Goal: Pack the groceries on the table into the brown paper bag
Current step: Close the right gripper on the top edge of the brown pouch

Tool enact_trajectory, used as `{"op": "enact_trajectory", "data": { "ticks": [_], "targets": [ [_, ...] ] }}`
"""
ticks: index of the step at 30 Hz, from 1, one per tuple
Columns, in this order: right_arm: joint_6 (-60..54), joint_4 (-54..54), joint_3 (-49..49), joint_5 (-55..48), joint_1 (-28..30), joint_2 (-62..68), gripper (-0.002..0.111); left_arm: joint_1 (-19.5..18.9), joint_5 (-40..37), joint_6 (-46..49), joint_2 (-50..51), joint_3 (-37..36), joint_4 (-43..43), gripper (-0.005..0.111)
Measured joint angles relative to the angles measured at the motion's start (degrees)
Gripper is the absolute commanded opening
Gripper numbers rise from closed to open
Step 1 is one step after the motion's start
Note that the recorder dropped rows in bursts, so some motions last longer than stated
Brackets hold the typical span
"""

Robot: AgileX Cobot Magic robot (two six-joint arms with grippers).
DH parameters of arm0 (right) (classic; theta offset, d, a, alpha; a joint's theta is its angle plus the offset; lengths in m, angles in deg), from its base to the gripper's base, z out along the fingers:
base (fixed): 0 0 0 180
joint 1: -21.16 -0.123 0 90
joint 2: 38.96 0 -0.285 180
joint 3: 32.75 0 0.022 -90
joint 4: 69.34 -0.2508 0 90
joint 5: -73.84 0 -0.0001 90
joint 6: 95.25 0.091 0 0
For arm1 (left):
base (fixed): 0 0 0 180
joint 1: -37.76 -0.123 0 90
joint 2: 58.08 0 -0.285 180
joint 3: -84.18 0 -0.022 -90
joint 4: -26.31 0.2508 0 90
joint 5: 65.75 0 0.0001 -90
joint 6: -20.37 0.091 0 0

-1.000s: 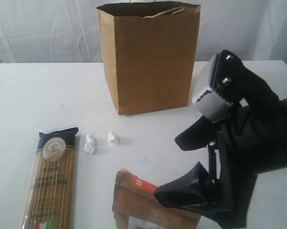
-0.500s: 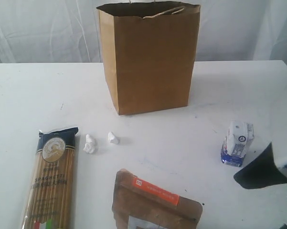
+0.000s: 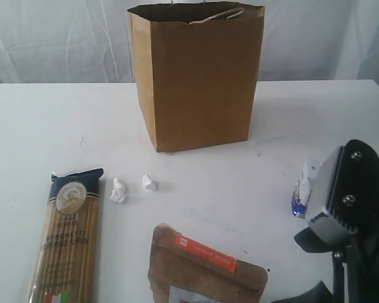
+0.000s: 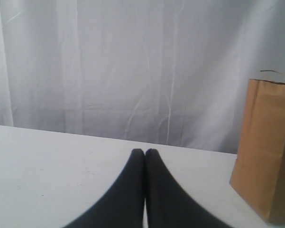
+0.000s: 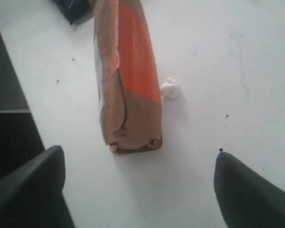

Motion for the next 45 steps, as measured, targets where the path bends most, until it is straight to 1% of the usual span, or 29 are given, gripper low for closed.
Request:
{"op": "enact_trajectory", "data": {
  "ticks": [4, 10, 13, 18, 22, 27, 42, 45],
  "targets": [
    [-4.93, -4.79, -1.05, 5.06, 0.0, 1.71, 0.079, 0.0, -2.08, 0.14, 0.0, 0.0, 0.0, 0.0],
    [-20.94, -14.75, -1.18, 7.47, 0.0, 5.63, 0.079, 0.0, -1.32, 0.14, 0.0, 0.0, 0.0, 0.0],
    [-26.15, -17.83, -1.18, 9.11, 0.0, 8.38, 0.079, 0.0, -0.49, 0.14, 0.0, 0.0, 0.0, 0.0],
    [-28.42, -19.89, -1.21, 9.66, 0.0, 12.21, 0.079, 0.0, 2.89, 0.14, 0.0, 0.0, 0.0, 0.0],
    [-30.71, -24.48, -1.21, 9.66, -0.15, 14.83, 0.079, 0.0, 5.59, 0.14, 0.0, 0.0, 0.0, 0.0],
    [-33.11, -27.74, -1.21, 9.66, -0.62, 18.03, 0.079, 0.0, 8.39, 0.14, 0.0, 0.0, 0.0, 0.0],
    [-38.09, -28.42, -1.21, 7.76, -0.62, 26.62, 0.079, 0.0, 9.09, 0.14, 0.0, 0.0, 0.0, 0.0],
    [-41.28, -29.98, -1.21, 7.67, -0.62, 28.21, 0.079, 0.0, 9.09, 0.14, 0.0, 0.0, 0.0, 0.0]
  ]
}}
